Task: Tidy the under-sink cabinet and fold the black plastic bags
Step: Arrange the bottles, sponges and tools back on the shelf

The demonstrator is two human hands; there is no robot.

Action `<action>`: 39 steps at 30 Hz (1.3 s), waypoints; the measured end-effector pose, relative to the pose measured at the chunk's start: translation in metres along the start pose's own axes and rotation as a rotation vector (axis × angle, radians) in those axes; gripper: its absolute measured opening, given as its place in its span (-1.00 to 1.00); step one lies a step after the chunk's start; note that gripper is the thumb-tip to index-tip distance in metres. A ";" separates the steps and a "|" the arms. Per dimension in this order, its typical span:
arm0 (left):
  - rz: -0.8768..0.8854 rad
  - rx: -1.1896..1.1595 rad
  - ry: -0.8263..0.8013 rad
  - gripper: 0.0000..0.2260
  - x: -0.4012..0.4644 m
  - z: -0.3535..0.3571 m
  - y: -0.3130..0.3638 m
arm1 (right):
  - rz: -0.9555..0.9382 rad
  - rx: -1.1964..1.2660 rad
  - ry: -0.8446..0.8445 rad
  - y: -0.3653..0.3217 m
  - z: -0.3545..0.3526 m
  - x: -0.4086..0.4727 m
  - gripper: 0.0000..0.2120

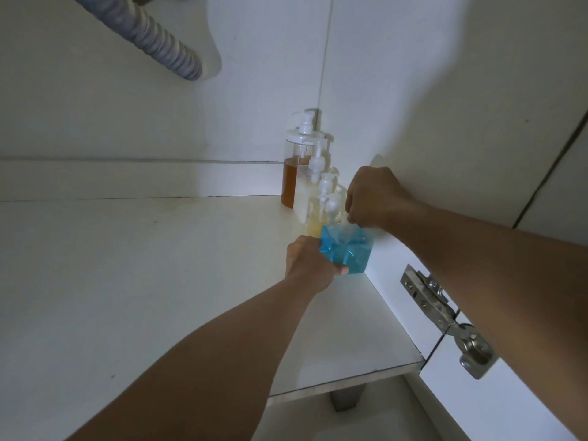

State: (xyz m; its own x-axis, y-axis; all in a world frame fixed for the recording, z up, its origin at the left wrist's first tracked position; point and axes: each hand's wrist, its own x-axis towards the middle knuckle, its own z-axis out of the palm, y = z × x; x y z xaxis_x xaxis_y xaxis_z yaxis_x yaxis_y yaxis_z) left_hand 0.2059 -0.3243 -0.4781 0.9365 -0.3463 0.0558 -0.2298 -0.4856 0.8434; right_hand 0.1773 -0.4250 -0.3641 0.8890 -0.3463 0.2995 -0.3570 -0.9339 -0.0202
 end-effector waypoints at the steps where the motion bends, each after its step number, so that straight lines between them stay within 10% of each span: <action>1: 0.003 -0.005 -0.003 -0.43 -0.001 0.000 0.000 | 0.011 0.007 0.002 0.000 0.002 0.002 -0.79; 14: 0.015 0.017 -0.147 -0.72 -0.020 -0.021 0.008 | 0.043 0.048 -0.010 -0.002 -0.003 -0.014 -0.81; 39: -0.200 0.287 -0.490 -0.62 -0.247 -0.204 -0.024 | 0.116 0.446 -0.505 -0.066 -0.078 -0.238 -0.77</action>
State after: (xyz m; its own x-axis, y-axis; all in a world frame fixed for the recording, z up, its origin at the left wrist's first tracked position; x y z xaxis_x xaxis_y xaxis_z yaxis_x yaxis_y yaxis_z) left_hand 0.0343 -0.0633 -0.4025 0.7534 -0.5226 -0.3991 -0.1881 -0.7529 0.6307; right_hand -0.0328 -0.2739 -0.3595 0.9157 -0.3439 -0.2079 -0.4017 -0.7983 -0.4488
